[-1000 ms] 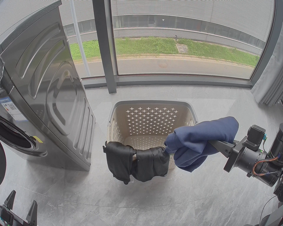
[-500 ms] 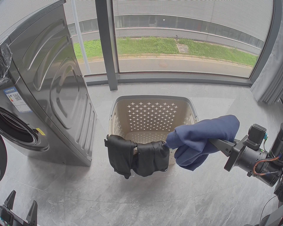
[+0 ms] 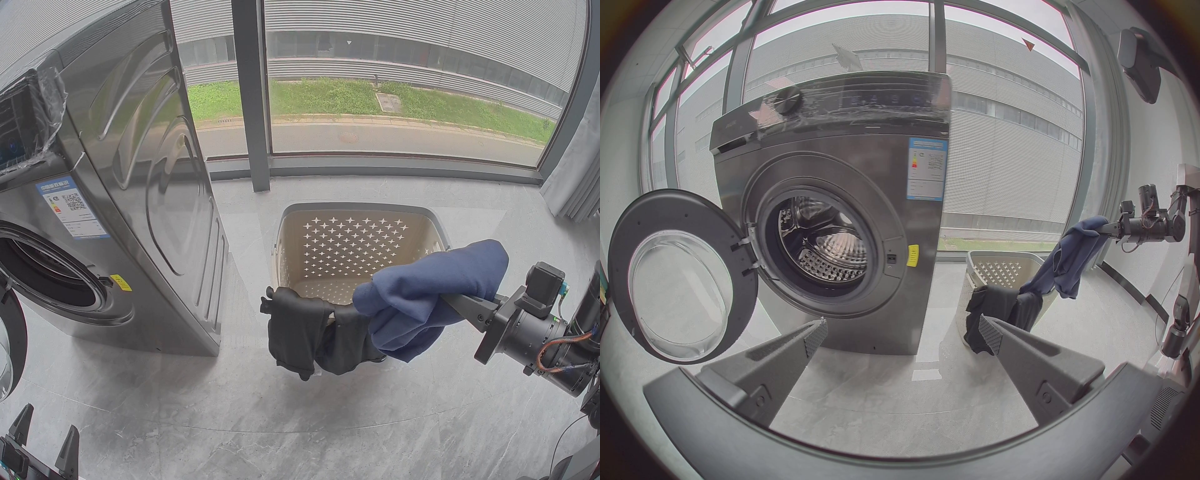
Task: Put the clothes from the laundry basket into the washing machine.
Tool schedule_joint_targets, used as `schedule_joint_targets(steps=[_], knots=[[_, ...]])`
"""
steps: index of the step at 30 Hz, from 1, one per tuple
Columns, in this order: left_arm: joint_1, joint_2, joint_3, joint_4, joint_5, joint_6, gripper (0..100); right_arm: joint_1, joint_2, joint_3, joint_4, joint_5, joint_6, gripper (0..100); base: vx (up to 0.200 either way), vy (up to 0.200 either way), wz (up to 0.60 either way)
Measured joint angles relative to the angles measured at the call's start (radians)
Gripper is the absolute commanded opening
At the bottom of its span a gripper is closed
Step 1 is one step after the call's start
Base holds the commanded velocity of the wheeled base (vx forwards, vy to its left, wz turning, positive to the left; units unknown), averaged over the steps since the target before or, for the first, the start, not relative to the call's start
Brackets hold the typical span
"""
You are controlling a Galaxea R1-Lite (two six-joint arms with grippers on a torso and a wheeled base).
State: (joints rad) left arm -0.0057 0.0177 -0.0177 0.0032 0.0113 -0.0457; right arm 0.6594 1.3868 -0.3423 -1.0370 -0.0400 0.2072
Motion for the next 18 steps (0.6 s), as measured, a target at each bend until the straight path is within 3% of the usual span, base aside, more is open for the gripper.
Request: schedule_joint_targets(steps=[18], knots=[[0.0, 0.0, 0.0, -0.001, 0.0, 0.0, 100, 0.007, 0.0, -0.015, -0.001, 0.001, 0.001, 0, 0.0, 0.2, 0.0]])
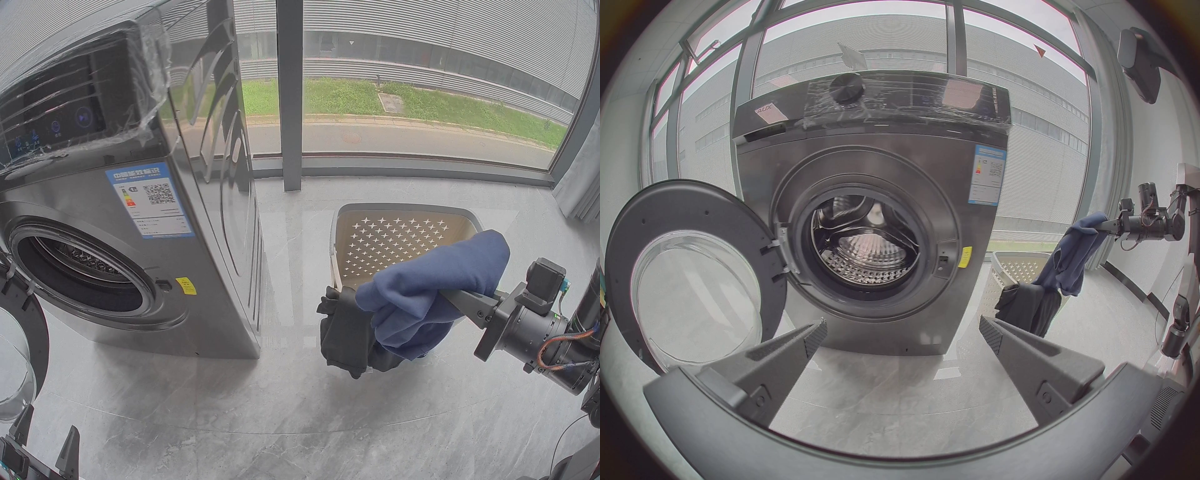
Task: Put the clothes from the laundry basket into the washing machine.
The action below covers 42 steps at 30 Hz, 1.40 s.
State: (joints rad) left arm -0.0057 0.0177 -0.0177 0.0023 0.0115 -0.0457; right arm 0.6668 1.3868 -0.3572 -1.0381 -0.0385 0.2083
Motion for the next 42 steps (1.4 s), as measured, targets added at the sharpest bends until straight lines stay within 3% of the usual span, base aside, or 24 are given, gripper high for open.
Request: schedule_joint_targets(steps=[23, 32, 42], knots=[[0.0, 0.0, 0.0, 0.0, 0.0, 0.0, 100, 0.004, 0.001, -0.002, 0.0, 0.0, 0.002, 0, 0.0, 0.2, 0.0], [0.0, 0.0, 0.0, 0.0, 0.0, 0.0, 100, 0.005, 0.001, 0.002, 0.0, 0.0, 0.002, 0, 0.0, 0.0, 0.0], [0.0, 0.0, 0.0, 0.0, 0.0, 0.0, 100, 0.004, 0.001, 0.003, 0.0, 0.0, 0.004, 0, -0.2, 0.0, 0.0]])
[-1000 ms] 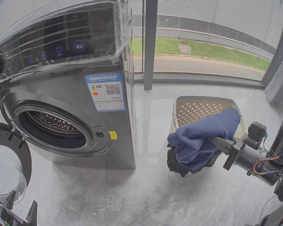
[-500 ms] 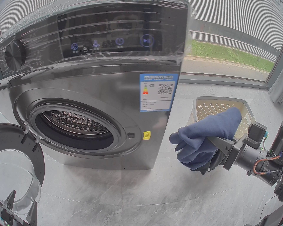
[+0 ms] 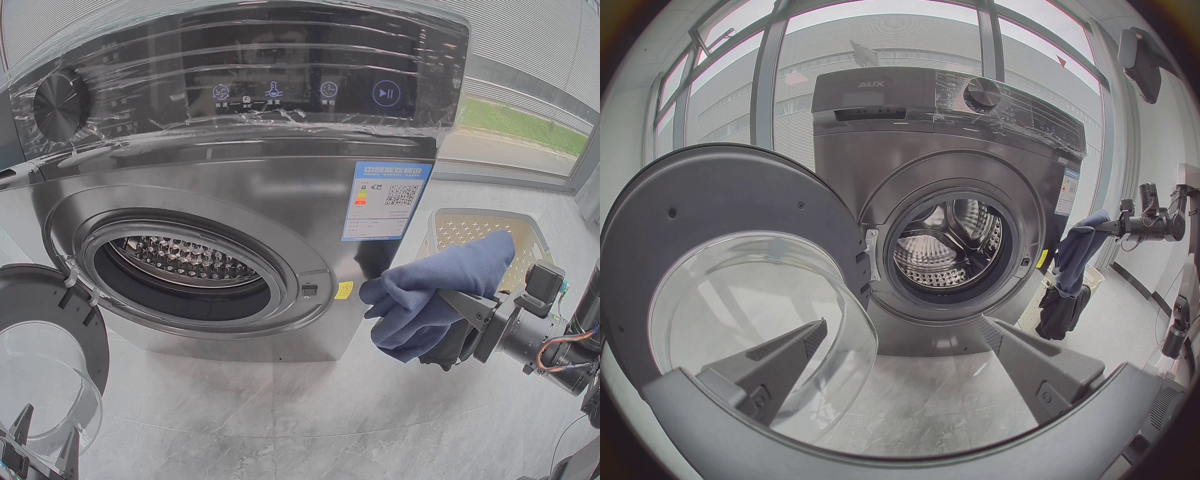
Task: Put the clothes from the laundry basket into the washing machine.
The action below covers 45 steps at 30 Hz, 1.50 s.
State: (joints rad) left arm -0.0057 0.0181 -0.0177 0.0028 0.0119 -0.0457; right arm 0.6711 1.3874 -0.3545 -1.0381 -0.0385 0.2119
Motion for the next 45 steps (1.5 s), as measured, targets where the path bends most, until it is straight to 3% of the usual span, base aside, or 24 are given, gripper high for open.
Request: schedule_joint_targets(steps=[8, 17, 35, 45], knots=[[0.0, 0.0, 0.0, 0.0, 0.0, 0.0, 100, 0.0, 0.0, 0.002, 0.0, 0.0, 0.0, 0, -0.2, 0.0, 0.0], [0.0, 0.0, 0.0, 0.001, 0.0, 0.0, 100, 0.001, 0.0, 0.003, 0.0, 0.0, 0.0, 0, 0.0, 0.0, 0.0], [0.0, 0.0, 0.0, 0.0, 0.0, 0.0, 100, 0.0, 0.0, 0.0, 0.0, -0.001, 0.001, 0, 0.0, 0.2, 0.0], [0.0, 0.0, 0.0, 0.001, 0.0, 0.0, 100, 0.001, 0.0, 0.003, 0.0, 0.0, 0.001, 0, 0.0, 0.0, 0.0]])
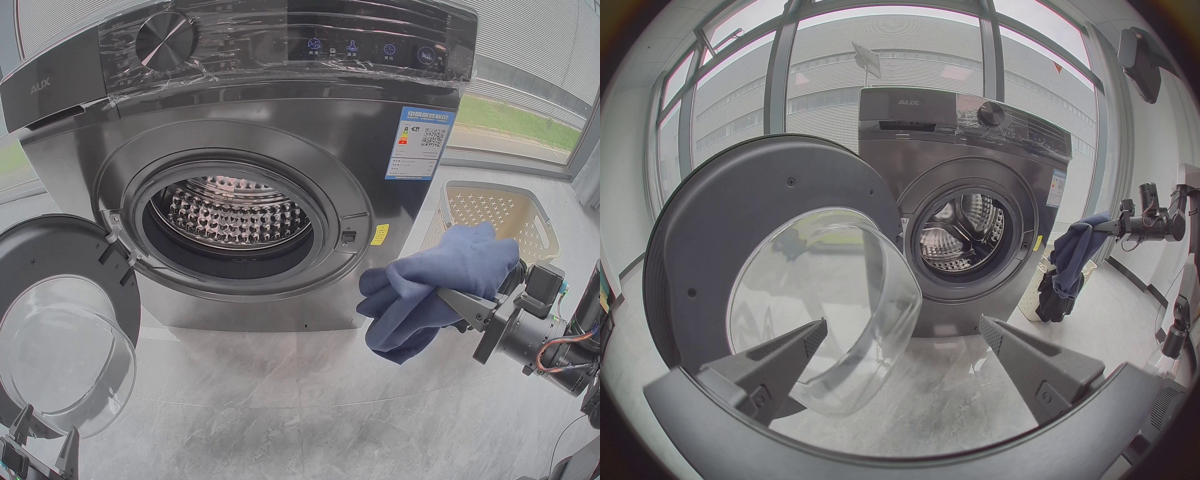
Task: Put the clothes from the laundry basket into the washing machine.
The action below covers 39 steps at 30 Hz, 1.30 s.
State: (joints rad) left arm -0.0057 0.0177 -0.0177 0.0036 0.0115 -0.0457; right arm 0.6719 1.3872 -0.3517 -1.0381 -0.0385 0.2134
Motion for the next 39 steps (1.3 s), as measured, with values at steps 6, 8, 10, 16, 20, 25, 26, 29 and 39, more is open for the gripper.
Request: schedule_joint_targets(steps=[6, 8, 10, 16, 20, 25, 26, 29, 39], knots=[[0.0, 0.0, 0.0, -0.001, 0.0, 0.0, 100, -0.001, 0.0, 0.0, -0.001, 0.0, 0.0, 0, -0.1, 0.0, 0.0], [0.0, 0.0, 0.0, -0.001, 0.0, 0.0, 100, -0.001, 0.0, 0.0, 0.0, 0.0, 0.0, 0, -0.2, 0.0, 0.0], [0.0, 0.0, 0.0, -0.001, 0.0, 0.0, 100, -0.003, 0.0, 0.0, 0.0, -0.001, 0.0, 0, 0.0, 0.0, 0.0], [0.0, 0.0, 0.0, 0.0, 0.0, 0.0, 100, -0.005, 0.0, 0.0, 0.0, -0.001, 0.0, 0, 0.0, 0.0, 0.0], [0.0, 0.0, 0.0, 0.0, 0.0, 0.0, 100, -0.005, 0.0, 0.0, 0.0, 0.0, 0.0, 0, 0.0, 0.0, 0.0], [0.0, 0.0, 0.0, 0.0, 0.0, 0.0, 100, 0.003, -0.001, 0.003, 0.0, 0.006, 0.001, 0, 0.0, 0.08, 0.0], [0.0, 0.0, 0.0, 0.0, 0.0, 0.0, 100, 0.008, -0.001, 0.003, 0.0, 0.006, 0.002, 0, 0.0, 0.2, 0.0], [0.0, 0.0, 0.0, -0.001, 0.0, 0.0, 100, 0.025, -0.007, 0.003, -0.007, 0.008, 0.004, 0, 0.0, 0.2, 0.0], [0.0, 0.0, 0.0, -0.001, 0.0, 0.0, 100, 0.047, -0.017, 0.005, -0.014, 0.006, 0.006, 0, 0.0, 0.12, 0.0]])
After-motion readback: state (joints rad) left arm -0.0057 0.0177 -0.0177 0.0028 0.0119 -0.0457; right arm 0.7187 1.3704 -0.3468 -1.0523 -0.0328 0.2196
